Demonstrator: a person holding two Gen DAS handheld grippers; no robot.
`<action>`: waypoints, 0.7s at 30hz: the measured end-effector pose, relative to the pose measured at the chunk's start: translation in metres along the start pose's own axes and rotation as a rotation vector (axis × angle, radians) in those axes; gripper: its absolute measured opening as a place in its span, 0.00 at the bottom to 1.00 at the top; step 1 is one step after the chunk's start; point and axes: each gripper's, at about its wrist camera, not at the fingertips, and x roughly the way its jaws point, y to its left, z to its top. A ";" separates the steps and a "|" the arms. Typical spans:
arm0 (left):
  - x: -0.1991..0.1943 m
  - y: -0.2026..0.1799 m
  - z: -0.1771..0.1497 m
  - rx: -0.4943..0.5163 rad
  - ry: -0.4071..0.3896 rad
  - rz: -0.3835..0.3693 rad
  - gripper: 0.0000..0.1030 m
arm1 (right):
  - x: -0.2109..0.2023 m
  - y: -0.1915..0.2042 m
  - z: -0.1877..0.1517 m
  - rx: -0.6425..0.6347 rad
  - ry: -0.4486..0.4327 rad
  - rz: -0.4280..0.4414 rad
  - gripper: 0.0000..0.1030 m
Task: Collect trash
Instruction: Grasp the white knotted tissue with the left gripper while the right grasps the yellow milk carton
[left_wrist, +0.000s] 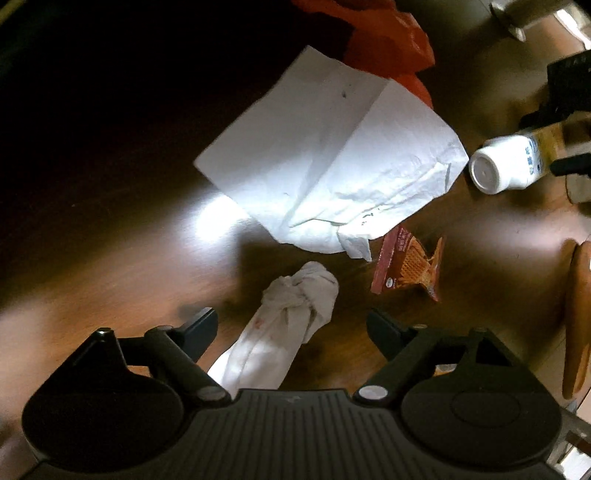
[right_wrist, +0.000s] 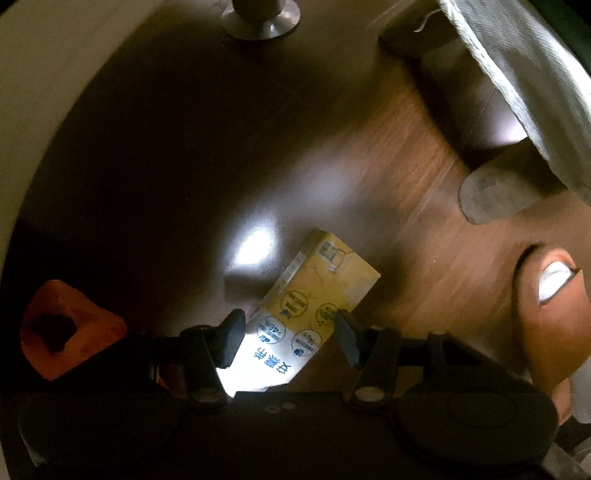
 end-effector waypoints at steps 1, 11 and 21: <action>0.003 -0.001 0.001 0.006 0.002 0.000 0.78 | -0.001 -0.003 -0.001 0.023 0.000 0.005 0.52; 0.019 0.003 0.000 0.008 0.010 0.001 0.59 | 0.020 -0.011 0.007 0.137 0.003 0.037 0.52; 0.025 0.018 0.001 -0.044 -0.007 -0.022 0.29 | 0.040 0.005 0.010 -0.078 0.017 -0.017 0.47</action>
